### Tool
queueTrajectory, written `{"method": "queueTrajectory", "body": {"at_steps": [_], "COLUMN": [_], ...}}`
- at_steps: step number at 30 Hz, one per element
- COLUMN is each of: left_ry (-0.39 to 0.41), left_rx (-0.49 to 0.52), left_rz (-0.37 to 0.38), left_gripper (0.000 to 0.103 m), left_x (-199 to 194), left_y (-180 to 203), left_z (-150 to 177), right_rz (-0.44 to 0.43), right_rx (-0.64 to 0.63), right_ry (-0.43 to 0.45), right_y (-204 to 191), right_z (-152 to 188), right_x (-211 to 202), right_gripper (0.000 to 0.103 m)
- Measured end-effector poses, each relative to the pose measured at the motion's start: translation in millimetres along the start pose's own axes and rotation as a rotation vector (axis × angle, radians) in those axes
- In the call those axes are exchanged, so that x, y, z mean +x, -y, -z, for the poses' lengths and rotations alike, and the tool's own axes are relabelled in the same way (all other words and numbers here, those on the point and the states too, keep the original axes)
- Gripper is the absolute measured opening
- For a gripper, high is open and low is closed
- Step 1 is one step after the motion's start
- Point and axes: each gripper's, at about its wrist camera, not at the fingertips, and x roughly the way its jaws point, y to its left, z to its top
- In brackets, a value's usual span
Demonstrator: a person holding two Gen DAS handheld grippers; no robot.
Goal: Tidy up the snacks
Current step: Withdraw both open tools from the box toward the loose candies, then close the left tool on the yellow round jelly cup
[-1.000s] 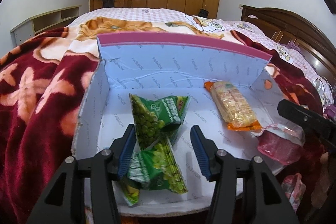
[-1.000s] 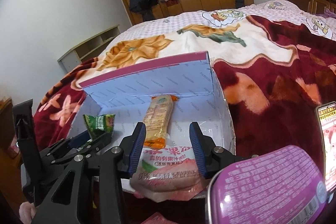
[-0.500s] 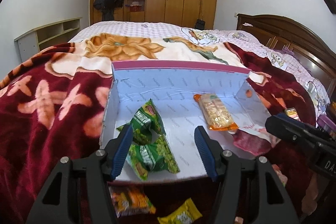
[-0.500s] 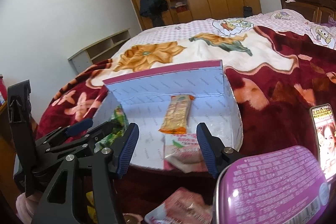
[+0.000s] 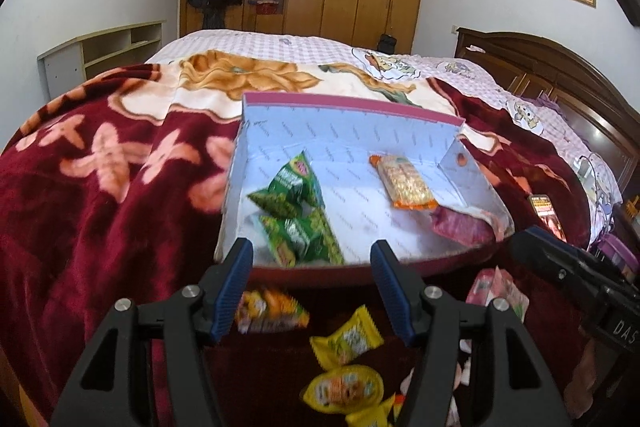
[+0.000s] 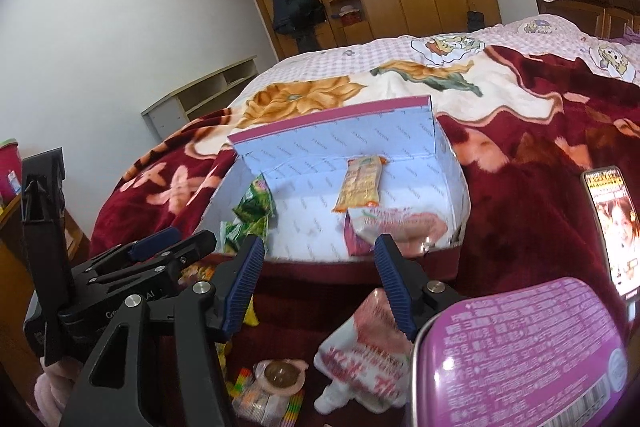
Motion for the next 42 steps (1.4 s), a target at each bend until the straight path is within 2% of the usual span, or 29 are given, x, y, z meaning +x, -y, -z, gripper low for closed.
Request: {"method": "queueTrajectory", "body": {"at_steps": [5,9,26,31,37,39,41,42], "left_ry": [-0.015,-0.044,-0.139,-0.138,-0.147,-0.142,-0.139,-0.136], "left_rx": [-0.004,-0.024,0.005,0.016,0.04,0.058,0.068,0.07], "left_rz": [-0.013,0.006,0.005,-0.009,0.011,0.006,-0.003,-0.006], "left_gripper": [0.065,0.065,0.064,0.064,0.064,0.062,0.053,0.052], "left_x": [-8.8,-12.6,2.1,4.3,4.9,5.5,6.2,6.4], "left_y": [-2.2,-3.5,13.1,17.8,27.2,31.2,33.2,33.5], "left_z": [13.4,25.0,58.8,63.3,69.9,72.6,73.8,74.3], "right_rz": [-0.009,-0.008,-0.011,-0.014,-0.014,-0.015,-0.016,-0.017], "right_rx": [0.014,0.015,0.05,0.056,0.07,0.072,0.074,0.075], "right_ry": [-0.01,-0.016,-0.043,-0.05,-0.058,-0.061,-0.062,-0.063], "right_y": [0.8,-0.2,6.8,9.3,13.3,14.3,14.5,14.7], "right_z": [10.7,19.8,43.1,45.6,47.6,47.6,48.3,48.8], "right_x": [-5.4,-10.3,-20.2,-19.0,-16.3,-15.3,-15.0,-15.0], "right_gripper": [0.059,0.059,0.059,0.059,0.059,0.059,0.059,0.059]}}
